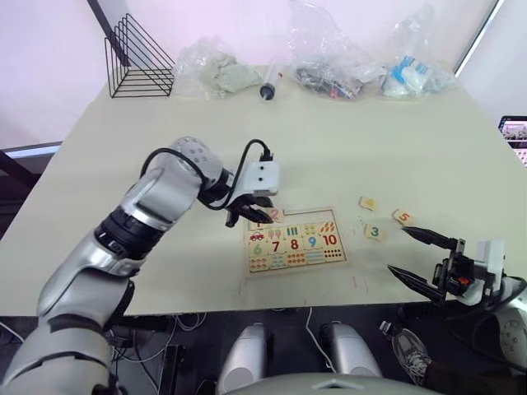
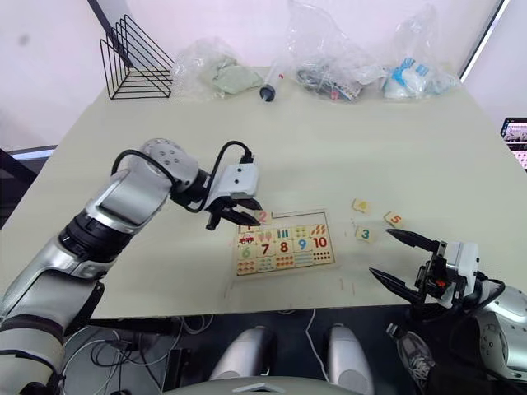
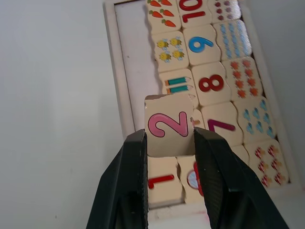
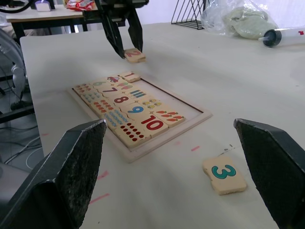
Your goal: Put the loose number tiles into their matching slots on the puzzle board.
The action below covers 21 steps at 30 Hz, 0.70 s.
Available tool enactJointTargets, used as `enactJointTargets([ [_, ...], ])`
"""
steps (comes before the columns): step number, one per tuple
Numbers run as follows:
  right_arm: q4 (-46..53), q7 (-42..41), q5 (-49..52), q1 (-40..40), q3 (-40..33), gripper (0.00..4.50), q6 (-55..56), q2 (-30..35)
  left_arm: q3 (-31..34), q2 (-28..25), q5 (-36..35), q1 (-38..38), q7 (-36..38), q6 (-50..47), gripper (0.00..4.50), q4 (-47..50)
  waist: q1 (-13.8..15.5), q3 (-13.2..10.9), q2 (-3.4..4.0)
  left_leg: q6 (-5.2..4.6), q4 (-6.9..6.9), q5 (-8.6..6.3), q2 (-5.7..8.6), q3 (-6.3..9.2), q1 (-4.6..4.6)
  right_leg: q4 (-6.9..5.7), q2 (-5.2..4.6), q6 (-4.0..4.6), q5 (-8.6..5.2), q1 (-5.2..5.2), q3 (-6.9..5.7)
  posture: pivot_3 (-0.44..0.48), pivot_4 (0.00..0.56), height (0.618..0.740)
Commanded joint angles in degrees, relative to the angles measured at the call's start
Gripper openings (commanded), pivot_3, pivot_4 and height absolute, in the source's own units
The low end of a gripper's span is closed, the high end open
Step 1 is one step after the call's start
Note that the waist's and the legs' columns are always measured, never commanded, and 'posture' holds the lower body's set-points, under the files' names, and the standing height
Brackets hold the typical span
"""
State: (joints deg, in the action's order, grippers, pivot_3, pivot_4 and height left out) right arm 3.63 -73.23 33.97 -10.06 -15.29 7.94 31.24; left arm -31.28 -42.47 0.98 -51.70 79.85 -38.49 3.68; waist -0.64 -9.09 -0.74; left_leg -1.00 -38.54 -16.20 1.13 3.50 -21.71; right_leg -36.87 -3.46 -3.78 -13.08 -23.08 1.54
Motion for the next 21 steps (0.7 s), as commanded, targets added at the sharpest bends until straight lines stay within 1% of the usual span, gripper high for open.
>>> enactJointTargets([
  [1,1.26,0.14,0.43,-0.04,-0.20,4.50,1.46,-0.28,-1.76,1.01,2.23,-2.24,-0.48,-1.29,0.91,-0.92,-0.10,0.00,0.00,0.00,0.01,0.00,0.00,0.00,0.01,0.00,0.00,0.00,0.00,0.00,0.00,0.000,0.150,0.740],
  [7,1.34,0.52,0.45,-0.34,0.03,4.50,2.03,-0.56,-4.40,3.00,5.04,-4.10,-0.43,-2.16,0.91,-3.52,-0.12,0.00,0.00,0.00,0.01,0.00,-0.01,0.01,0.01,0.00,0.01,0.00,0.00,0.00,0.00,0.000,0.150,0.740],
  [12,1.38,0.78,0.34,-1.03,-0.01,4.50,2.58,-0.77,-4.84,4.48,5.59,-4.53,-0.70,-4.53,0.91,-4.90,-0.04,0.00,0.00,0.00,0.00,0.00,-0.01,0.01,0.00,0.00,0.00,0.00,0.00,0.00,0.01,0.000,0.150,0.740],
  [21,1.54,1.34,0.30,-1.43,0.15,4.50,2.85,-0.81,-5.83,4.08,6.96,-3.72,0.02,-3.56,0.91,-5.12,-0.10,0.00,0.00,0.00,0.00,0.00,-0.01,0.03,0.01,0.00,0.00,0.00,0.00,0.00,0.01,0.000,0.150,0.740],
])
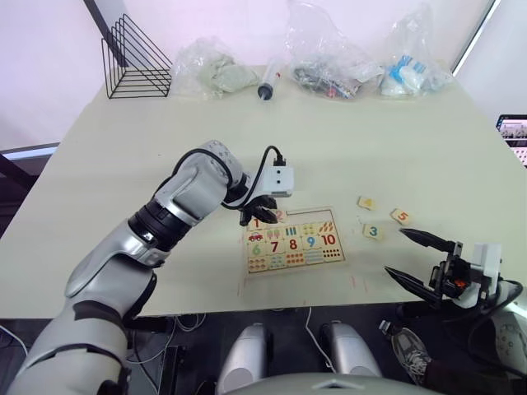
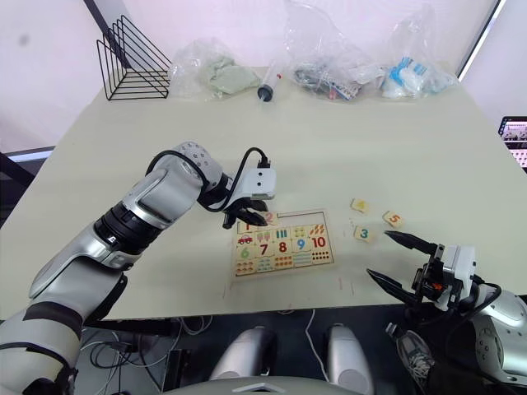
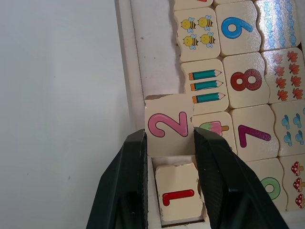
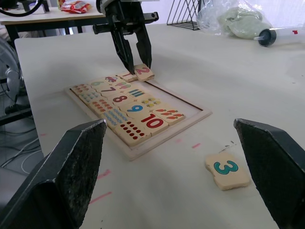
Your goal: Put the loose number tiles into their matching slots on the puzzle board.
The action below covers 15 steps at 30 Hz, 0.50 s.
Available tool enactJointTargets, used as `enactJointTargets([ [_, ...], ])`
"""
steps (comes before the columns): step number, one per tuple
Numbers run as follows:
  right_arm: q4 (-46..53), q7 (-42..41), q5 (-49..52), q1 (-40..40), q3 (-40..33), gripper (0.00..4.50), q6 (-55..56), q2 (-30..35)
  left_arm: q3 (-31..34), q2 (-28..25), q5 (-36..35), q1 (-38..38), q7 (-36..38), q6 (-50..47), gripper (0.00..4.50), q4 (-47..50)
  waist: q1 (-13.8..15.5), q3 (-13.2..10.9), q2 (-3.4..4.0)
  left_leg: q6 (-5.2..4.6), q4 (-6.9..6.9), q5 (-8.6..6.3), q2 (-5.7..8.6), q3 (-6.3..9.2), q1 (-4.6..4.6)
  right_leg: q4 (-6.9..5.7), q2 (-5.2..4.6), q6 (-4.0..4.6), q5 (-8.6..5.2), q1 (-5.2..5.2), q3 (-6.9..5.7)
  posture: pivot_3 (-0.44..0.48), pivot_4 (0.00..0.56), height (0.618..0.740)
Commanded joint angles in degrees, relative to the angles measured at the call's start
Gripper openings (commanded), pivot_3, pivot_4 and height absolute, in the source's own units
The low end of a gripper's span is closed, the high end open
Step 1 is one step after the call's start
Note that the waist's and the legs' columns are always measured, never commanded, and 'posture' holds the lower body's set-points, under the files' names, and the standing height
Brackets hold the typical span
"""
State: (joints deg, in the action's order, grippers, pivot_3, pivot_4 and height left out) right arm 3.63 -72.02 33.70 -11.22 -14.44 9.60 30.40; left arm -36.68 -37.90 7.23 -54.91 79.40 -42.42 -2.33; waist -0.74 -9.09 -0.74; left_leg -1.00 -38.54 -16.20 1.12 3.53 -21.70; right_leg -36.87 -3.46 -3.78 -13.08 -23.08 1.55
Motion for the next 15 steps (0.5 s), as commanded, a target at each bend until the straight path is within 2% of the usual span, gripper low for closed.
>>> enactJointTargets([
  [1,1.52,0.13,0.57,-0.28,-0.71,4.50,1.21,0.03,-0.51,-0.59,0.83,-0.36,0.62,0.51,0.91,0.94,0.00,0.00,0.00,0.00,0.00,0.00,0.00,0.00,0.00,0.00,0.00,0.00,0.00,0.00,0.00,0.000,0.150,0.740],
  [15,1.22,0.14,0.54,-0.19,-0.60,4.50,1.41,0.12,-1.03,-0.37,3.53,2.17,-0.36,3.37,0.91,-0.05,0.04,0.00,0.00,0.00,0.00,0.00,0.00,0.00,0.00,0.00,-0.01,0.00,0.00,0.00,0.00,0.000,0.150,0.740],
])
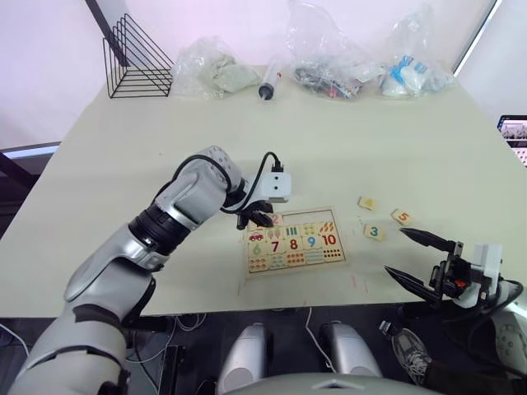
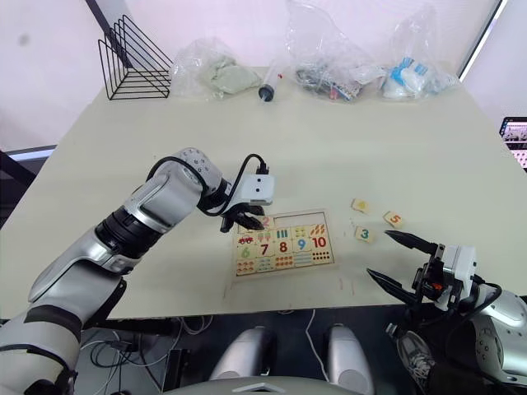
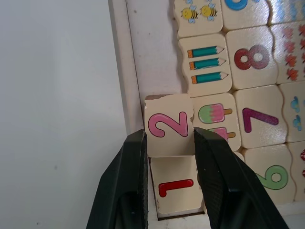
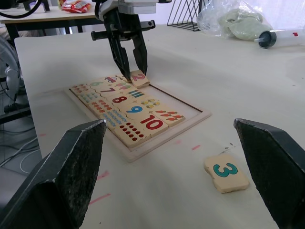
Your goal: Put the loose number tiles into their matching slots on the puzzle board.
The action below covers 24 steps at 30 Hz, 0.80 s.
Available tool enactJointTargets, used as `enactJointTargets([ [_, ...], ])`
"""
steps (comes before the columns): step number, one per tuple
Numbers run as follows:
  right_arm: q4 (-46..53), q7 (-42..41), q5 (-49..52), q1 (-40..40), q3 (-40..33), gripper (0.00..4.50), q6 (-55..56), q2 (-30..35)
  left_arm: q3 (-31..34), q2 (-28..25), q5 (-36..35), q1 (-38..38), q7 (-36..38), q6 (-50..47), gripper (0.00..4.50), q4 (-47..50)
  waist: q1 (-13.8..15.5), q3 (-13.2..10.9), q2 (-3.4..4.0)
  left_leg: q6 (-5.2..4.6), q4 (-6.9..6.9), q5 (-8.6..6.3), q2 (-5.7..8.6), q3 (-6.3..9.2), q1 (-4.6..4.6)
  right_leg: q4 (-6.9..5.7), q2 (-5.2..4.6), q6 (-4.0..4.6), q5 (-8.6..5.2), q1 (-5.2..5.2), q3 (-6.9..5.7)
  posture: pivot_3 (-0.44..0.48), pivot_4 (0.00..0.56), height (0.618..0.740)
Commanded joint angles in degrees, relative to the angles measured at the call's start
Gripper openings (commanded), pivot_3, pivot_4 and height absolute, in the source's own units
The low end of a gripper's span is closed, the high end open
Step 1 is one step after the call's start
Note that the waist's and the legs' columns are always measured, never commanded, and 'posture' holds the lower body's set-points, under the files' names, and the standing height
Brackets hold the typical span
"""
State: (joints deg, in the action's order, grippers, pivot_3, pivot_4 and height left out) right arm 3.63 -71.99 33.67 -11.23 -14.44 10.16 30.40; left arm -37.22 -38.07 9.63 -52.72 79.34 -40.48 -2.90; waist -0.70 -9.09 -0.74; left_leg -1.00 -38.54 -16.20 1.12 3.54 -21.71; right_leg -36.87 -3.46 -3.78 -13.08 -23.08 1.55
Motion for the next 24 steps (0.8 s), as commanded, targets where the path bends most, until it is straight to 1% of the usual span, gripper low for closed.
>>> enactJointTargets([
  [1,1.23,0.11,0.57,-0.15,-0.57,4.50,0.84,0.12,-0.53,-0.25,1.33,0.04,-0.22,1.68,0.91,0.43,0.00,0.00,0.00,0.00,0.00,0.00,0.00,0.00,0.00,0.00,0.00,0.00,0.00,0.00,0.00,0.000,0.150,0.740],
  [12,1.20,0.22,0.27,-0.36,-0.46,4.50,1.13,-0.01,-0.30,-0.14,1.25,0.83,0.72,0.76,0.91,0.39,-0.02,0.01,0.00,0.00,0.00,0.00,0.00,0.00,0.01,0.00,0.00,0.00,0.00,0.00,0.00,0.000,0.150,0.740],
  [18,1.23,0.20,0.03,-0.73,-0.37,4.50,1.29,-0.09,-0.06,1.09,0.68,0.37,0.60,-0.67,0.91,-0.65,0.06,0.02,0.01,0.00,0.00,0.00,0.00,0.00,0.01,0.00,0.00,0.00,0.00,0.00,0.00,0.000,0.150,0.740],
  [24,1.40,0.25,-0.07,-0.91,-0.34,4.50,1.30,-0.10,-0.13,1.38,1.35,0.38,0.24,0.55,0.91,-1.34,0.14,0.02,0.02,0.00,-0.01,0.00,0.01,-0.01,0.02,0.00,-0.01,0.00,0.00,0.02,0.00,0.000,0.150,0.740],
])
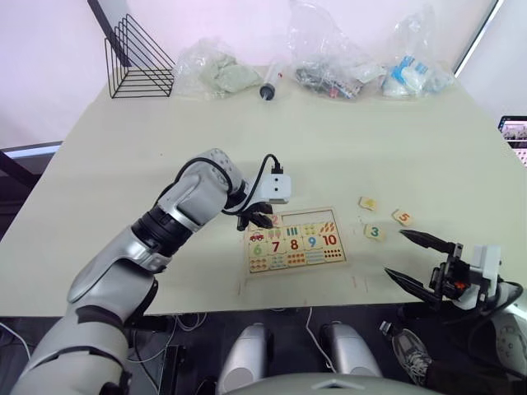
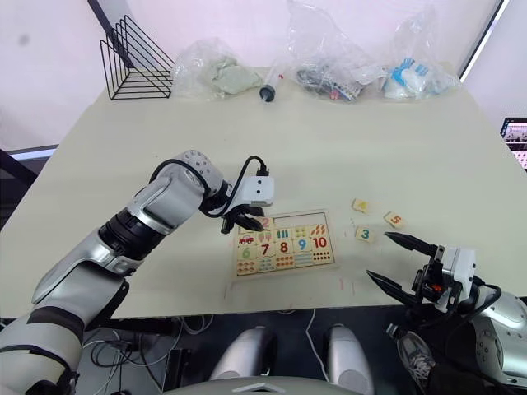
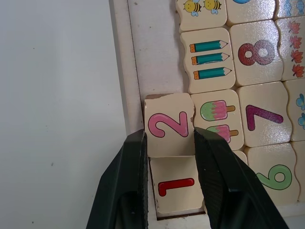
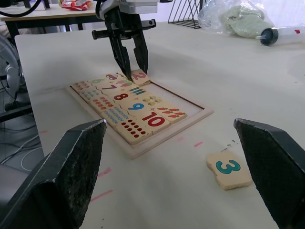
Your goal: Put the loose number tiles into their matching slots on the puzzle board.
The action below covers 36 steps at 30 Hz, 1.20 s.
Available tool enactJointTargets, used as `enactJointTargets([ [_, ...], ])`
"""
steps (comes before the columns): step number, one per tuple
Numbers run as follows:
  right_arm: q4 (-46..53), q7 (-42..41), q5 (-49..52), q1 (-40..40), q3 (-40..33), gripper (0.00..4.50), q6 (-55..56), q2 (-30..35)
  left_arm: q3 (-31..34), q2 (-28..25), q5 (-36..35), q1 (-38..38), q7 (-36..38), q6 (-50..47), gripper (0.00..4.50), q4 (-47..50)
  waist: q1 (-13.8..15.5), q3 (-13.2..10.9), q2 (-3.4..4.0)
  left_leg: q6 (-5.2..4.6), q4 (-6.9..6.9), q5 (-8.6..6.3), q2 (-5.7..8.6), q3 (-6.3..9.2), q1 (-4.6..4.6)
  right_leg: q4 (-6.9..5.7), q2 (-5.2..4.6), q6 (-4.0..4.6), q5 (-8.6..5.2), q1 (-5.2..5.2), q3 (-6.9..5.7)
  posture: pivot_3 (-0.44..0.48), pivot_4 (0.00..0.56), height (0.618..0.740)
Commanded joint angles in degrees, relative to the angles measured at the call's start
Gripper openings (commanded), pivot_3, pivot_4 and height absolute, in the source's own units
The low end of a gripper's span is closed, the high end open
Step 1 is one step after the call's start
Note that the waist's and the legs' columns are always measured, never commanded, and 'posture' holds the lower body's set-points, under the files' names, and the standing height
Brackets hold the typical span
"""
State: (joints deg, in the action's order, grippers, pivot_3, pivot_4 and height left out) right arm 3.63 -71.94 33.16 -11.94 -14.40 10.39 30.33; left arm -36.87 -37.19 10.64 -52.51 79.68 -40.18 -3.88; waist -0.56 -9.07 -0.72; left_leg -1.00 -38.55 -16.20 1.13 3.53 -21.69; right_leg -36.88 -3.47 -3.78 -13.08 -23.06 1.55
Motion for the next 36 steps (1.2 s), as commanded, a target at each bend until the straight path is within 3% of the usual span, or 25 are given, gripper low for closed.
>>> enactJointTargets([
  [1,1.41,0.19,0.43,-0.27,-0.40,4.50,1.10,-0.01,-0.39,0.65,0.32,0.15,-0.21,0.29,0.91,-0.46,0.00,0.00,0.00,0.00,0.00,0.00,0.00,0.00,0.00,0.00,0.00,0.00,0.00,0.00,0.00,0.000,0.150,0.740],
  [36,1.09,-0.01,-0.39,0.01,-0.08,4.50,1.63,0.03,0.71,2.29,1.32,-0.21,-0.72,5.49,0.91,-4.13,1.26,0.01,0.02,0.00,-0.10,0.00,0.05,-0.01,-0.01,-0.02,-0.03,-0.01,0.01,0.03,-0.01,0.000,0.150,0.740],
])
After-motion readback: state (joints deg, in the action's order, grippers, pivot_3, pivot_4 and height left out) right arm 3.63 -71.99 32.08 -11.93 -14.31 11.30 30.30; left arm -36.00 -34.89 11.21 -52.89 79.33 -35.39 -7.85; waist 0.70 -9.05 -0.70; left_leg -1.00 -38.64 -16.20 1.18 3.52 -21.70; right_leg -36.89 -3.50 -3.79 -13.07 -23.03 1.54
